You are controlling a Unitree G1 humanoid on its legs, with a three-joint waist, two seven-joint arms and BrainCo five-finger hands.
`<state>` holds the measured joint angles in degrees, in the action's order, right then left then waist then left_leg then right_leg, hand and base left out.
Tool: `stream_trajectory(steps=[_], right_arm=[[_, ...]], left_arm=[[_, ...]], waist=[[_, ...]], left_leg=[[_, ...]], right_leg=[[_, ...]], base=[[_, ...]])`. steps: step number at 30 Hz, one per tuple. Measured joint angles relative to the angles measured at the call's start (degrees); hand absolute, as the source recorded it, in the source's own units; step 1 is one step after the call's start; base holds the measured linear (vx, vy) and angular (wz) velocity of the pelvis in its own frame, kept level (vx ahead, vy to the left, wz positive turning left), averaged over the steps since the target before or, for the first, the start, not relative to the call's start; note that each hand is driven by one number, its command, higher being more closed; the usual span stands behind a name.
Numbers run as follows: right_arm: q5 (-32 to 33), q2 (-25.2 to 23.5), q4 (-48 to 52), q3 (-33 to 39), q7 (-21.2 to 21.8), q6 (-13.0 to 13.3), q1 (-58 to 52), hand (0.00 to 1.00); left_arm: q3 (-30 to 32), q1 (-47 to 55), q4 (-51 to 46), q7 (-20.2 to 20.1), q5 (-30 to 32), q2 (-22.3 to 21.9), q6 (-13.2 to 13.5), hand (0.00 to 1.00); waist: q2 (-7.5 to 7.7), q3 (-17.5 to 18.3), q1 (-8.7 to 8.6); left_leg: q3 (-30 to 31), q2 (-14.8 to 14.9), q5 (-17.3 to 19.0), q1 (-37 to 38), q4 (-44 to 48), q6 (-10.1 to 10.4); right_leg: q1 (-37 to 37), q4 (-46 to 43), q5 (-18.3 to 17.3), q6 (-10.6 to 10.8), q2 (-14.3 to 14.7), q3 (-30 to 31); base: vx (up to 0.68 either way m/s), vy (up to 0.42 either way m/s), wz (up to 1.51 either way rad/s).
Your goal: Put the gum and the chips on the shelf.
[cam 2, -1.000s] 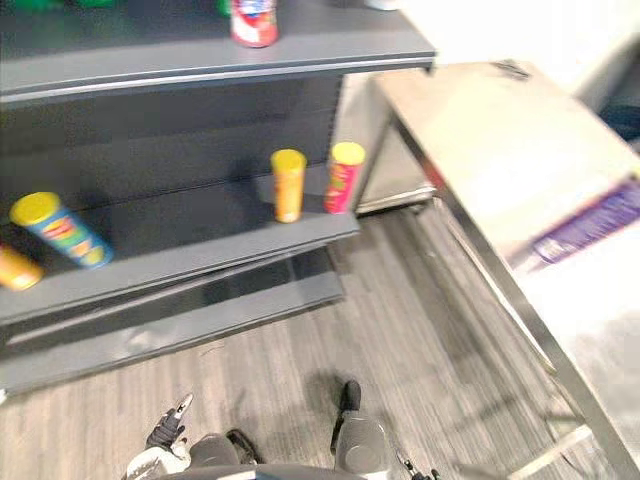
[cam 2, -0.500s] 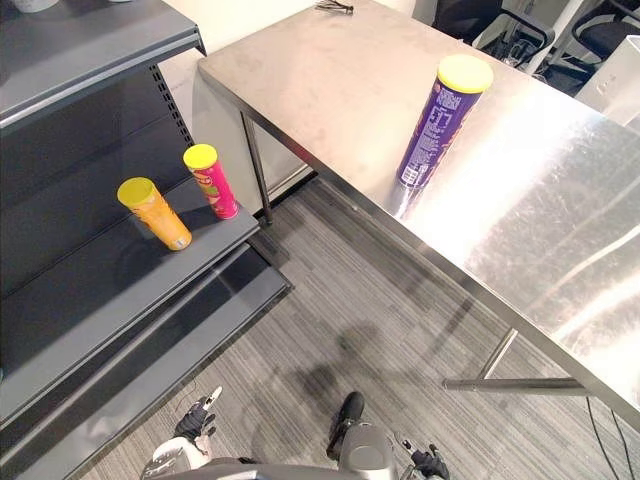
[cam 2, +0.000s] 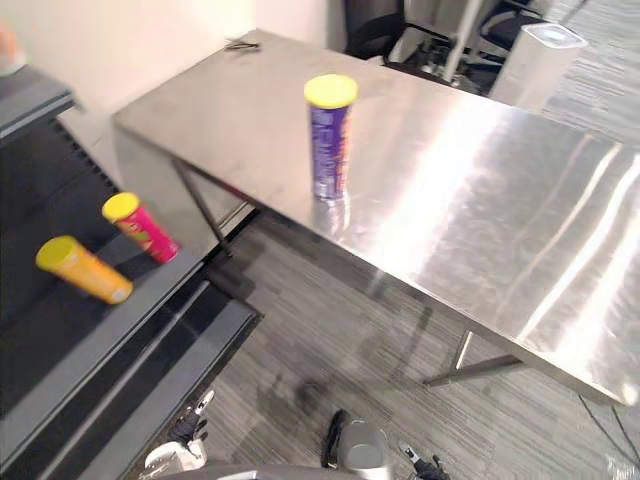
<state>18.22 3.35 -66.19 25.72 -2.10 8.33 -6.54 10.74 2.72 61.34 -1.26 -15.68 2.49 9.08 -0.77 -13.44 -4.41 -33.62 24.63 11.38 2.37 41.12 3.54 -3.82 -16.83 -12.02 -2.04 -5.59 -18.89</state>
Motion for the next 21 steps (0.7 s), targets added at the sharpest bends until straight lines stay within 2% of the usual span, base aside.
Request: stream_trajectory(steps=[2,4,5,7,9,10,12,13,14,17,21], right_arm=[[0.31,0.69,0.0,0.05,-0.11,0.03,-0.25,0.0],[0.32,0.65,0.07,0.93,-0.14,0.23,-0.21,0.0],[0.33,0.68,0.06,1.11,-0.27,0.42,-0.27,0.0],[0.32,0.69,0.07,1.93,-0.4,0.49,-0.27,0.0],[0.31,0.72,0.27,3.03,-0.29,0.61,-0.51,0.0],[0.31,0.71,0.31,3.17,-0.27,0.64,-0.67,0.0],[0.3,-1.66,0.54,3.66,-0.07,0.59,-1.64,0.0],[0.3,-2.22,0.5,3.85,-0.11,0.52,-1.87,0.0],[0.25,-3.13,0.42,4.73,-0.13,0.35,-2.29,0.0],[-0.09,-3.31,0.05,6.58,-0.33,0.17,-2.57,0.0],[-0.16,-3.23,-0.02,7.8,-0.55,0.06,-2.41,0.0]], left_arm=[[-0.91,1.11,-0.75,0.39,-0.02,-0.02,0.82,0.0],[-1.45,1.09,-0.91,0.4,-0.58,0.29,1.14,0.0],[-1.48,1.06,-0.89,0.39,-1.13,0.35,1.3,0.0],[-1.44,1.07,-0.61,0.44,-1.1,0.32,1.67,0.0],[-1.36,1.14,1.0,0.68,-1.07,0.26,1.59,0.0],[-1.34,1.2,1.75,0.77,-1.07,0.22,1.56,0.0],[-1.36,1.44,2.55,0.95,-0.94,1.48,1.5,0.0],[-1.39,1.43,2.54,0.94,-0.89,1.76,1.5,0.0],[-1.46,1.43,2.65,0.96,-0.48,2.19,1.46,0.0],[-1.74,1.5,3.25,1.07,1.04,2.21,1.43,0.0],[-2.71,1.56,4.84,1.14,1.21,1.98,1.36,0.0]], waist=[[-0.06,0.07,0.07],[-0.14,0.11,0.06],[-0.15,0.08,0.06],[-0.11,0.05,0.32],[-0.99,0.56,0.35],[-1.33,0.86,0.41],[1.4,2.56,0.13],[1.51,2.62,0.16],[2.79,3.36,0.05],[2.82,3.49,0.16],[0.86,4.82,0.01]], left_leg=[[3.37,-3.87,1.54,-2.38,-6.25,1.05],[6.34,-5.63,1.42,-4.66,-12.5,1.24],[9.57,-7.14,0.76,-6.54,-17.78,2.23],[15.29,-9.81,-0.8,-7.66,-25.34,3.42],[18.55,-11.42,-6.77,-6.91,-30.56,3.52],[18.71,-11.63,-9.88,-6.45,-30.82,3.67],[15.4,-15.27,-8.82,-3.62,-33.29,2.53],[14.9,-16.12,-8.79,-3.39,-33.94,2.36],[13.86,-17.6,-8.83,-2.96,-35.26,1.8],[11.92,-20.02,-8.2,-0.8,-37.37,0.66],[10.22,-20.2,-8.18,2.0,-39.74,0.61]], right_leg=[[2.2,1.4,0.0,0.05,0.59,4.03],[2.56,1.67,0.05,0.23,0.72,6.25],[2.92,1.73,0.44,1.02,0.7,8.17],[3.03,1.62,0.26,2.31,0.47,10.99],[3.34,0.45,-1.14,4.84,0.7,15.07],[3.46,0.24,-1.45,5.56,0.82,16.28],[4.27,2.45,-0.83,7.91,-2.57,18.94],[4.32,3.38,-0.47,8.51,-3.19,19.35],[4.8,5.16,0.31,9.73,-4.59,19.59],[6.32,8.16,1.86,10.97,-6.54,20.81],[7.22,10.02,4.4,10.9,-6.22,21.61]], base=[[0.18,-0.012,-1.03],[0.15,0.071,-0.84],[0.24,0.164,-0.9],[0.22,0.2,-0.87],[0.2,0.273,-0.95],[0.22,0.315,-0.82],[0.2,0.289,-0.56],[0.17,0.254,-0.27],[0.14,0.201,-0.09],[0.15,0.22,-0.21],[0.1,0.078,-0.36]])
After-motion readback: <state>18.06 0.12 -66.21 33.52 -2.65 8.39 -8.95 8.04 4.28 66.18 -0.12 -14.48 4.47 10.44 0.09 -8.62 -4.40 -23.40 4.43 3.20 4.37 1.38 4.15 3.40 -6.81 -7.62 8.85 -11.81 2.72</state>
